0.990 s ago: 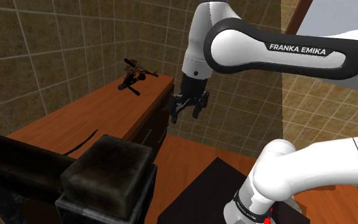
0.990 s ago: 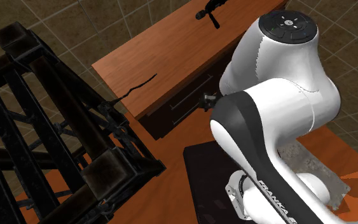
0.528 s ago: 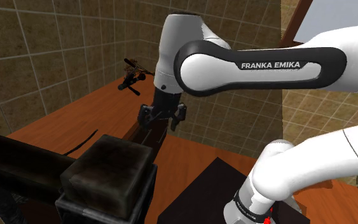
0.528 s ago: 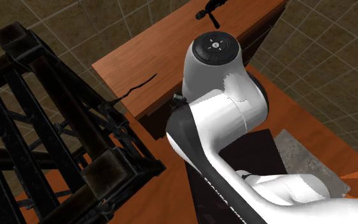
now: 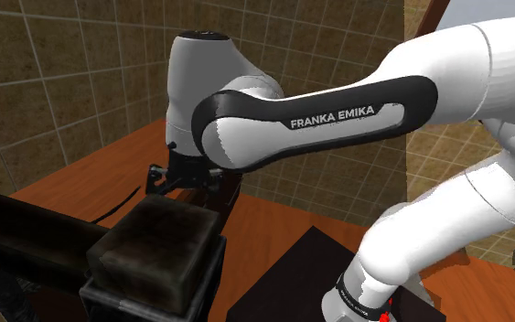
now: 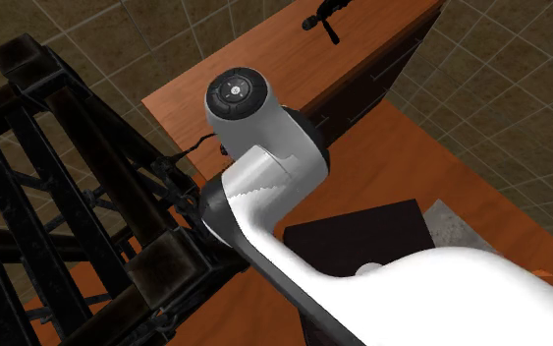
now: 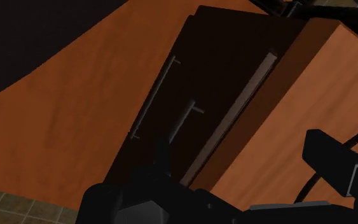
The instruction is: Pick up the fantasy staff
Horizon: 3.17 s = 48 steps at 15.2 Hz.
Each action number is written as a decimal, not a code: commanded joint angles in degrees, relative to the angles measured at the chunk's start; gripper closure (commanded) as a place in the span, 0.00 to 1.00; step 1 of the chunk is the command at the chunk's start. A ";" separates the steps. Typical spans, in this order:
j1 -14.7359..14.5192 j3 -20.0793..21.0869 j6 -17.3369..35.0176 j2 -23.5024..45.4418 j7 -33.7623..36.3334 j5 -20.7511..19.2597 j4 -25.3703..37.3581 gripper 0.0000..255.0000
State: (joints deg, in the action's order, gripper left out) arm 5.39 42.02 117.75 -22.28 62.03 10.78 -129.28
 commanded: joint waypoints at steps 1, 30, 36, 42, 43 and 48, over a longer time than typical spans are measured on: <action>2.54 4.06 2.02 4.80 6.12 -3.25 3.20 0.00; -10.85 5.48 -0.58 52.06 53.98 -49.76 34.58 1.00; -10.76 5.69 -1.09 51.77 53.68 -49.43 34.91 1.00; -10.44 6.76 -4.40 50.22 51.88 -47.57 37.38 1.00; -10.42 6.92 -4.98 49.99 51.60 -47.29 37.84 1.00; -10.46 7.59 -7.97 49.04 50.21 -46.05 40.42 1.00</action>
State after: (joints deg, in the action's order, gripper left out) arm -4.99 49.46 110.65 26.93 112.59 -35.56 -89.66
